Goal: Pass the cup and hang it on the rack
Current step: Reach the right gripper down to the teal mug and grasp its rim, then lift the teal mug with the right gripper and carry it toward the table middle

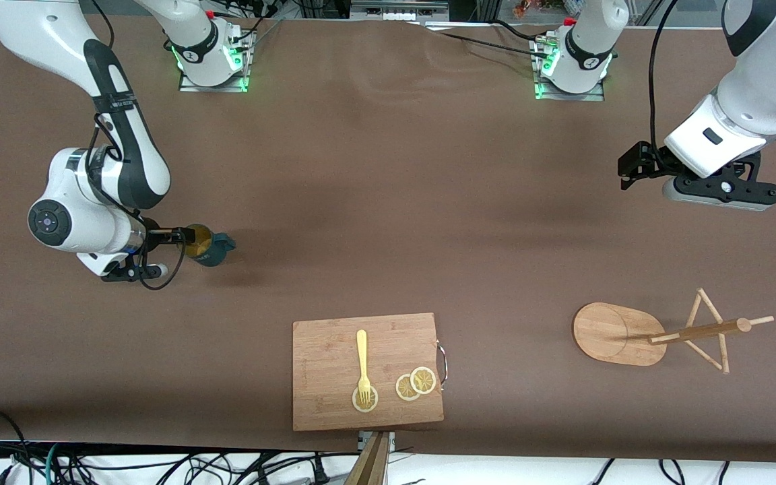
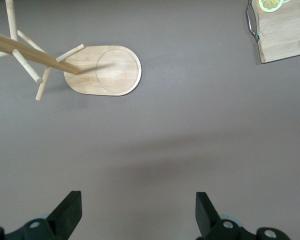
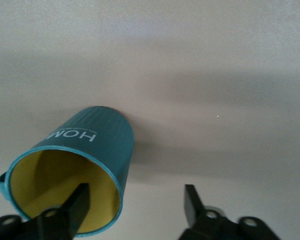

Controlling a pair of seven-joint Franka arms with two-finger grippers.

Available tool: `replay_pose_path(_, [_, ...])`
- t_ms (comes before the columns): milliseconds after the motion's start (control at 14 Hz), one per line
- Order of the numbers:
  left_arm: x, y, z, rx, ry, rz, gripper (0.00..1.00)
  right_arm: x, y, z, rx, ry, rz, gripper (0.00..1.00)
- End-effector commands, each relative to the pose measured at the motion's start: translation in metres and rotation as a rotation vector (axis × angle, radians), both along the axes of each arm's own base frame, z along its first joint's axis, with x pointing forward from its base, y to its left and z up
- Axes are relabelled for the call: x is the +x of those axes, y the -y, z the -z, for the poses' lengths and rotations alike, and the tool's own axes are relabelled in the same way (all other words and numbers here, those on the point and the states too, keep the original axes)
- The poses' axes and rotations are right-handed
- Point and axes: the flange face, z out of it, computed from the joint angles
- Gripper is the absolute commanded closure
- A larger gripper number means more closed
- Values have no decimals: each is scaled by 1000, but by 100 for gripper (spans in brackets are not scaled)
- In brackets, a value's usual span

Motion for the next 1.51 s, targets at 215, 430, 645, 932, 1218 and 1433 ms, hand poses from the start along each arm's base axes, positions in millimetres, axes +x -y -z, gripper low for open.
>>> replay_pose_path(215, [4, -2, -4, -20, -3, 21, 0, -4, -6, 4, 14, -7, -6, 100])
replay_pose_path(430, [4, -2, -4, -20, -3, 19, 0, -4, -15, 5, 14, -7, -20, 100])
replay_pose_path(645, [5, -2, -4, -21, -3, 19, 0, 7, -32, -11, 16, 31, -34, 100])
replay_pose_path(932, [5, -2, -4, -21, -3, 19, 0, 33, -86, -63, 36, 82, 9, 100])
replay_pose_path(1218, [5, -3, -4, -21, -3, 17, 0, 29, -202, -92, 47, 113, 137, 100])
replay_pose_path(1433, [6, -9, -4, -50, -7, 3, 0, 19, -288, -102, 42, 135, 240, 100])
